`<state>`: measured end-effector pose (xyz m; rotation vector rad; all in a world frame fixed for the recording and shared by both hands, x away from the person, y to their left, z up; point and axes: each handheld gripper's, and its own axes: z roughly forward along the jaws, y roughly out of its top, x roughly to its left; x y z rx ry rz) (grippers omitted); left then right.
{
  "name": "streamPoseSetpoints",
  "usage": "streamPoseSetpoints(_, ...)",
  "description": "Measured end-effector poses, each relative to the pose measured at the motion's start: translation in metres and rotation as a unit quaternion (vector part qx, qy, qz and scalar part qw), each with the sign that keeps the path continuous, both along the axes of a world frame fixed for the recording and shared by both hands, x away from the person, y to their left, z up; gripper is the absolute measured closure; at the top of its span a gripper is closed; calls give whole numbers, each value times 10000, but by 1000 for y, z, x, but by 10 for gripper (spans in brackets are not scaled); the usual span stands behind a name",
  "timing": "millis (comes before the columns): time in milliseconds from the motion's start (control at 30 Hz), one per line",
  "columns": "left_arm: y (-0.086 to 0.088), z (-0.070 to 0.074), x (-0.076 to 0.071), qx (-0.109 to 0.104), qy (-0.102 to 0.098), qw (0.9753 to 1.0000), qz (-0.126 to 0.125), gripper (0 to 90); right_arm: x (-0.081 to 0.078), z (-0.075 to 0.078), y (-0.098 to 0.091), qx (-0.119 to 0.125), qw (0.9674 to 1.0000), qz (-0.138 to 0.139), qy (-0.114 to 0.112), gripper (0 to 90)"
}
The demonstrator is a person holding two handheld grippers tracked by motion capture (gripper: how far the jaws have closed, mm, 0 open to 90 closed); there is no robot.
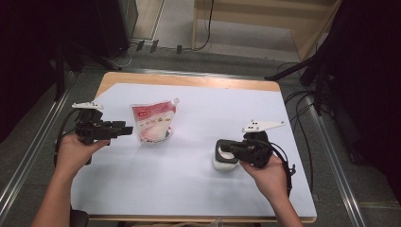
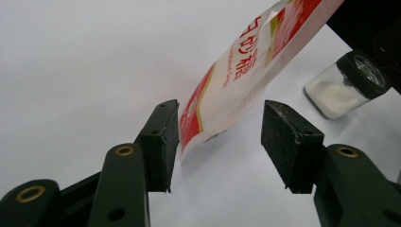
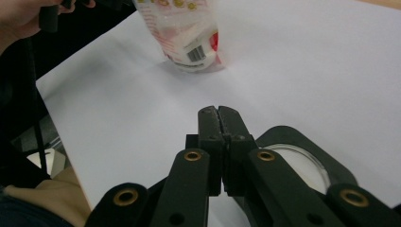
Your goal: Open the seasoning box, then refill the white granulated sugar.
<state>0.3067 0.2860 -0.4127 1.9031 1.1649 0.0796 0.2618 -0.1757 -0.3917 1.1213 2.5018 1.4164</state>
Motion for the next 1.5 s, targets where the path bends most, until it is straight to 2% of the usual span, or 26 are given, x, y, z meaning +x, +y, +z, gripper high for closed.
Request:
streamPoseSetpoints(167, 0, -2, 3, -36, 17, 10000, -18, 479, 5, 5, -8, 43, 9999, -145, 7, 893)
streamPoseSetpoints(267, -1, -4, 1, 18, 44, 10000, -59, 479, 8, 7, -15, 98, 9996, -261, -3, 888)
streamPoseSetpoints(367, -1, -3, -1, 99, 19, 9999, -54, 480, 10, 11, -20, 78, 9994, -331, -96, 892)
streamPoseSetpoints(467, -3, -1, -3, 46, -1, 10000, -25, 480, 9, 14, -25, 73, 9992, -377, -126, 900)
streamPoseSetpoints(733, -4, -2, -2, 180, -43, 9998, -33, 481, 10, 18, -47, 127, 9978, -651, -50, 900)
streamPoseSetpoints(1100, -3, -2, -2, 122, -25, 9999, -32, 477, 14, 15, -70, 102, 9951, -980, -31, 900)
streamPoseSetpoints(1267, -3, -1, -1, 64, -37, 10000, -21, 476, 12, 15, -79, 228, 9935, -1113, -79, 900)
streamPoseSetpoints(1500, -3, -3, 1, 74, -38, 10000, -15, 474, 13, 8, -91, 125, 9915, -1297, 17, 900)
